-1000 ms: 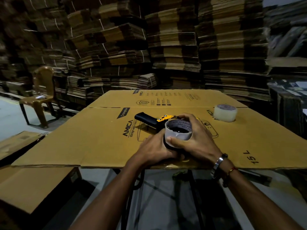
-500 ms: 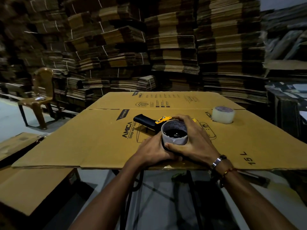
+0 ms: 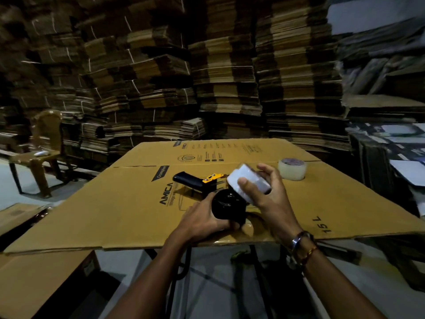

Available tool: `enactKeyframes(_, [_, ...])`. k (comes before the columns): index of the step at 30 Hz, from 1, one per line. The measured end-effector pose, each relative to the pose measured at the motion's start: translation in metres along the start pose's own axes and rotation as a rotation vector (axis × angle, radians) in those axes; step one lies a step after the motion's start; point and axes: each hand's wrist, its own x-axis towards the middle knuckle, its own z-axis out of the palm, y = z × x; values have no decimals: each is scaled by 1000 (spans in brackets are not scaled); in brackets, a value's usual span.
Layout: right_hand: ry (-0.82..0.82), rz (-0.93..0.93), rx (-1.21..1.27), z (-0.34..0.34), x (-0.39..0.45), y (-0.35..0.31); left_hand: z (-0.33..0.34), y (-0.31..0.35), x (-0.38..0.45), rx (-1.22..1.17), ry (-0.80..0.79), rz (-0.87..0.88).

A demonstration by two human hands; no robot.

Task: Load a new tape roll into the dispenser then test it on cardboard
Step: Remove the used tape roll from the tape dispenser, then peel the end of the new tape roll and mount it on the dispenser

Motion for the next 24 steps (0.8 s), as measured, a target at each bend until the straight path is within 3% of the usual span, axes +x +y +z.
enactKeyframes(4, [-51, -14, -273, -29, -8, 12, -1, -4, 2, 54, 77, -51])
enactKeyframes(11, [-25, 24, -446, -81, -17, 22, -2, -6, 9, 91, 197, -69])
enactKeyframes(14, [-22, 33, -460, -94, -18, 22, 1, -2, 4, 263, 379, 61])
enactKeyframes(17, [-34, 18, -466, -100, -20, 23, 13, 10, -6, 498, 590, 353])
enactKeyframes(20, [-58, -44, -518, -100, -23, 22, 39, 29, -13, 393, 534, 495])
enactKeyframes(24, [-52, -119, -603, -104, -24, 22, 69, 65, -9, 158, 365, 449])
